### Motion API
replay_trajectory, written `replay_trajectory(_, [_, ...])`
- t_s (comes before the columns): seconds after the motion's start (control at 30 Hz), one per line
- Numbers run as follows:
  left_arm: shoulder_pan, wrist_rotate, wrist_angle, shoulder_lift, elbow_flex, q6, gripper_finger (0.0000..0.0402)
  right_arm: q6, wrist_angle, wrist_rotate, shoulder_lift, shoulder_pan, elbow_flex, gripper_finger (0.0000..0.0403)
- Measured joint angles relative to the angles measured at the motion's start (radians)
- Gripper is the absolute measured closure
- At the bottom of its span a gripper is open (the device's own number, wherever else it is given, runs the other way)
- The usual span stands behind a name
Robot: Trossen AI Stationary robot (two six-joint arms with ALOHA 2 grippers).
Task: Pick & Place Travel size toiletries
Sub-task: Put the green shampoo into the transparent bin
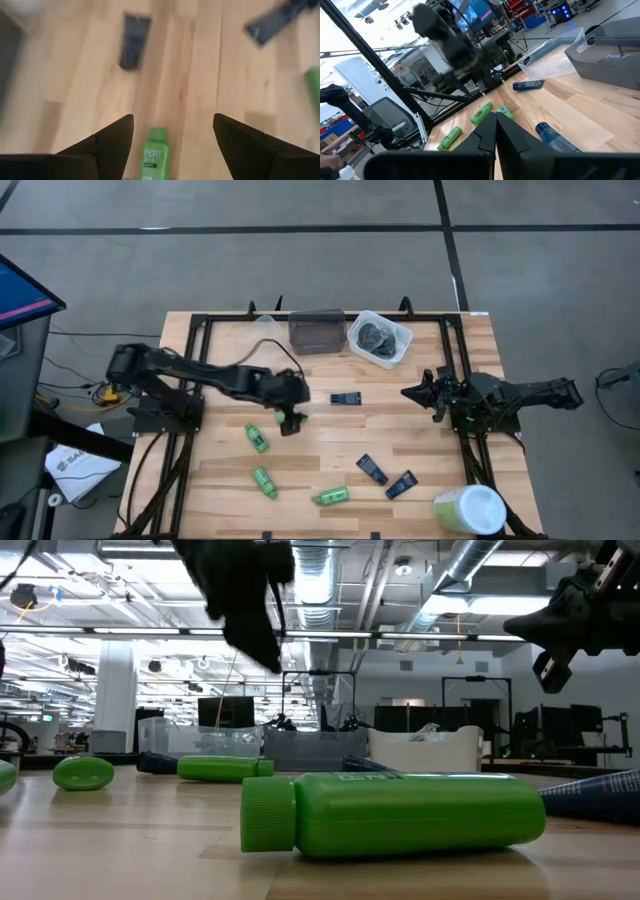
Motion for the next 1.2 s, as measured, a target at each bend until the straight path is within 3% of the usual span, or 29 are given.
replay_trajectory(0.37, [0.004,0.076,0.033,0.247,0.000,0.084,0.0123,0.000,0.000,0.000,0.000,0.000,0.000,0.0403])
replay_trajectory(0.73, [0.022,0.071,0.057,0.314,0.000,0.085,0.0131,0.000,0.000,0.000,0.000,0.000,0.000,0.0403])
replay_trajectory(0.87, [0.022,0.067,0.055,0.319,0.001,0.088,0.0171,0.000,0.000,0.000,0.000,0.000,0.000,0.0403])
replay_trajectory(1.2, [0.022,0.048,0.055,0.319,0.001,0.187,0.0315,0.000,0.000,0.000,0.000,0.000,-0.001,0.0403])
